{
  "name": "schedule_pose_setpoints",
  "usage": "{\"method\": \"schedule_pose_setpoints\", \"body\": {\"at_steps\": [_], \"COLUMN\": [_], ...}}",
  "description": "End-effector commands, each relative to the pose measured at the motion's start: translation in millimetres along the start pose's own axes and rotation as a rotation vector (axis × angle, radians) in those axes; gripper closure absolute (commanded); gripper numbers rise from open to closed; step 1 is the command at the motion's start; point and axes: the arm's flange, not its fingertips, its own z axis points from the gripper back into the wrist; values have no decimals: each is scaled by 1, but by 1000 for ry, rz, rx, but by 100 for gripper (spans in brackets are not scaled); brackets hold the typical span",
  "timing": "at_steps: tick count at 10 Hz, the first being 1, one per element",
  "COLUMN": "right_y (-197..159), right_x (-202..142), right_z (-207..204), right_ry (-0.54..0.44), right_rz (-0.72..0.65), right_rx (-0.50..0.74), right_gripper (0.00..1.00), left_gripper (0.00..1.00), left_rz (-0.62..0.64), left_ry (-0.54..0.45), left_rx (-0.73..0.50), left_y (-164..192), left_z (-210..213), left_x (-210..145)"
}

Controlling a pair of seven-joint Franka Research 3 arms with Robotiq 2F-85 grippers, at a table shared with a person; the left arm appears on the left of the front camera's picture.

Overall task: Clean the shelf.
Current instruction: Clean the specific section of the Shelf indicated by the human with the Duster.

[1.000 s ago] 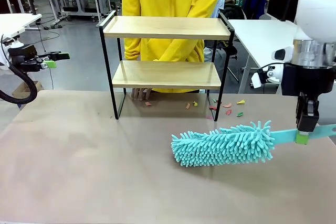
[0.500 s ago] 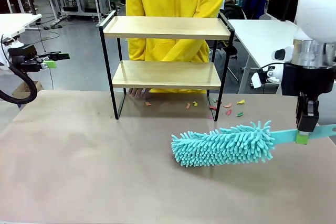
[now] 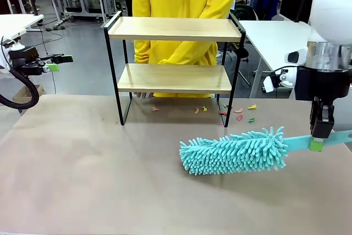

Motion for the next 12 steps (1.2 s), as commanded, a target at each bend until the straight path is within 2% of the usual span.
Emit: {"method": "schedule_pose_setpoints", "body": {"at_steps": [1,12], "right_y": [-3,-3], "right_x": [0,0], "right_z": [5,5], "right_ry": [-10,-10], "right_rz": [-22,-22], "right_rx": [-11,-11], "right_gripper": [87,87], "left_gripper": [0,0], "left_rz": [-13,-13], "left_ry": [5,5], "left_rx": [-6,-6], "left_y": [-3,-3], "left_z": [-1,-1], "left_x": [0,0]}}
